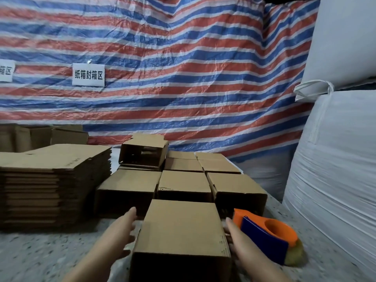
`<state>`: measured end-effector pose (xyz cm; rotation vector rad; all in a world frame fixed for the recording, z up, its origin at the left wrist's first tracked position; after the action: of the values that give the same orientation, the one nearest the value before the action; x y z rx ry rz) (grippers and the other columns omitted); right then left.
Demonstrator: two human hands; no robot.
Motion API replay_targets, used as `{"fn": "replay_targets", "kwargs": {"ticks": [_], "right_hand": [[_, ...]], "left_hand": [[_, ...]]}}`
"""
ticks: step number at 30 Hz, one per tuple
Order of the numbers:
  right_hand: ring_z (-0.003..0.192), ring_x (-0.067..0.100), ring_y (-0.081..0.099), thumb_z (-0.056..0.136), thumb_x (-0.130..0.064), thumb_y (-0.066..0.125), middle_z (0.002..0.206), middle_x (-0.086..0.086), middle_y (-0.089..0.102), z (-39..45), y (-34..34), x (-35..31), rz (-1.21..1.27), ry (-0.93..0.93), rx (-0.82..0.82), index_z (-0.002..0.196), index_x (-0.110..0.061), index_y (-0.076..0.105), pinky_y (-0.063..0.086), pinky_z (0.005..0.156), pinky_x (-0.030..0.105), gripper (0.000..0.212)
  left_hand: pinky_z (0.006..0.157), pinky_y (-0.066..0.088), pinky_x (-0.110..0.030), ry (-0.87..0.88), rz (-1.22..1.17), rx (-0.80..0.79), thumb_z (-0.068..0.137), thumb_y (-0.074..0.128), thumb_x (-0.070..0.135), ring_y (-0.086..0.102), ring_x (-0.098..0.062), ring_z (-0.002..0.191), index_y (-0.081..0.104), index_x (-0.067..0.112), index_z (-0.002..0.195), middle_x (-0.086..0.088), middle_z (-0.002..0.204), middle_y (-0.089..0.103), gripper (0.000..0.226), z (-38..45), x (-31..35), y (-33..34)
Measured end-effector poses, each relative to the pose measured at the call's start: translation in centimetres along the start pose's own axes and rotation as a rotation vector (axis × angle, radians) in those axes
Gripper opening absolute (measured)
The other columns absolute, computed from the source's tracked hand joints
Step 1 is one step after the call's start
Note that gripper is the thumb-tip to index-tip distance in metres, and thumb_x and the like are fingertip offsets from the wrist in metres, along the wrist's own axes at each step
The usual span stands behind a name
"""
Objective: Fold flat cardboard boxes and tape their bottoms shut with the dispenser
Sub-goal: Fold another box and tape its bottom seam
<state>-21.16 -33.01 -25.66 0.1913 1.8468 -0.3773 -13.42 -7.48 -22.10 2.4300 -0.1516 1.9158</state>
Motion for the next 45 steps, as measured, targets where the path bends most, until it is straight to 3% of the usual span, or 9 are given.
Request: {"fn": "replay_targets", "kwargs": {"ticks": [4, 6, 10, 14, 21, 28, 33, 40, 45], "right_hand": [[0.134, 0.037, 0.047, 0.107, -0.028, 0.044, 0.144, 0.024, 0.05, -0.6, 1.2, 1.0, 0.008, -0.163, -0.043, 0.146, 0.002, 0.044, 0.03, 0.116, 0.038, 0.049], [0.144, 0.036, 0.036, 0.108, -0.033, 0.041, 0.154, 0.024, 0.039, -1.2, 1.3, -0.1, 0.023, -0.181, -0.037, 0.149, -0.002, 0.04, 0.024, 0.118, 0.041, 0.052], [0.111, 0.016, 0.063, 0.106, -0.05, 0.039, 0.114, -0.002, 0.071, -2.1, 3.3, -7.1, 0.117, -0.223, -0.002, 0.114, -0.028, 0.067, 0.042, 0.106, 0.04, 0.036], [0.11, 0.01, 0.066, 0.103, -0.059, 0.031, 0.109, -0.012, 0.076, 0.1, 5.6, -14.1, 0.127, -0.427, -0.071, 0.115, -0.037, 0.073, 0.05, 0.094, 0.034, 0.049], [0.119, 0.019, 0.057, 0.095, -0.074, 0.032, 0.121, -0.003, 0.069, 9.2, 11.1, -19.8, 0.055, -0.345, -0.138, 0.117, -0.033, 0.069, 0.038, 0.113, 0.045, 0.059], [0.13, 0.023, 0.049, 0.1, -0.067, 0.028, 0.141, 0.003, 0.058, 15.3, 14.5, -20.2, -0.014, -0.3, -0.117, 0.138, -0.027, 0.057, 0.037, 0.111, 0.041, 0.063], [0.141, 0.025, 0.041, 0.098, -0.07, 0.027, 0.155, 0.001, 0.044, 17.7, 16.0, -19.7, -0.002, -0.306, -0.092, 0.152, -0.032, 0.041, 0.03, 0.12, 0.048, 0.067], [0.136, 0.025, 0.045, 0.092, -0.082, 0.022, 0.146, -0.001, 0.053, 19.4, 16.5, -18.2, -0.002, -0.281, -0.053, 0.142, -0.028, 0.053, 0.03, 0.118, 0.047, 0.08], [0.144, 0.03, 0.037, 0.099, -0.07, 0.017, 0.158, 0.007, 0.039, 18.8, 15.1, -18.4, -0.004, -0.276, 0.034, 0.152, -0.02, 0.04, 0.03, 0.118, 0.047, 0.077]], "left_hand": [[0.115, 0.028, -0.044, 0.182, 0.083, -0.072, 0.099, 0.038, 0.056, 0.041, -0.027, 0.134, 0.047, 0.021, 0.144, -0.006, 0.145, 0.048, 0.057, -1.3, -2.0, 0.0], [0.114, 0.024, -0.038, 0.277, 0.066, -0.005, 0.095, 0.043, 0.058, 0.04, -0.019, 0.136, 0.05, 0.027, 0.142, 0.001, 0.145, 0.049, 0.056, -2.0, -1.2, 0.1], [0.095, 0.035, -0.034, 0.464, -0.003, 0.082, 0.088, 0.046, 0.062, 0.05, -0.004, 0.107, 0.055, 0.045, 0.112, 0.029, 0.106, 0.053, 0.031, -3.2, 3.6, -1.4], [0.07, 0.038, -0.026, 0.598, 0.05, 0.184, 0.099, 0.04, 0.052, 0.052, 0.0, 0.089, 0.054, 0.037, 0.113, 0.016, 0.099, 0.057, 0.025, 0.6, 9.9, -3.3], [0.086, 0.028, -0.032, 0.5, 0.249, 0.309, 0.105, 0.029, 0.039, 0.047, -0.023, 0.109, 0.051, 0.013, 0.138, -0.009, 0.127, 0.054, 0.047, 10.0, 14.8, -5.5], [0.086, 0.047, -0.037, 0.36, 0.219, 0.278, 0.103, 0.03, 0.034, 0.057, -0.025, 0.095, 0.054, 0.01, 0.097, -0.01, 0.097, 0.059, 0.036, 16.2, 14.1, -6.8], [0.06, 0.037, -0.03, 0.383, 0.241, 0.34, 0.099, 0.03, 0.025, 0.054, -0.019, 0.078, 0.059, 0.006, 0.093, -0.011, 0.088, 0.059, 0.035, 18.4, 12.9, -7.7], [0.061, 0.035, -0.031, 0.42, 0.311, 0.394, 0.101, 0.03, 0.027, 0.053, -0.02, 0.078, 0.051, 0.013, 0.077, -0.004, 0.077, 0.053, 0.034, 19.5, 12.4, -7.9], [0.081, 0.04, -0.033, 0.653, 0.346, 0.517, 0.105, 0.036, 0.029, 0.051, -0.019, 0.095, 0.055, 0.014, 0.114, -0.001, 0.101, 0.055, 0.026, 17.3, 14.1, -8.0]]}}
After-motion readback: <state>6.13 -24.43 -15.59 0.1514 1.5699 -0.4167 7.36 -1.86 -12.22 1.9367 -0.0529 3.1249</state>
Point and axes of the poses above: each hand's wrist, its own z-axis towards the middle knuckle, its own y-axis out of the palm, x = y × z, the point moved 3 cm from there along z, towards the middle knuckle
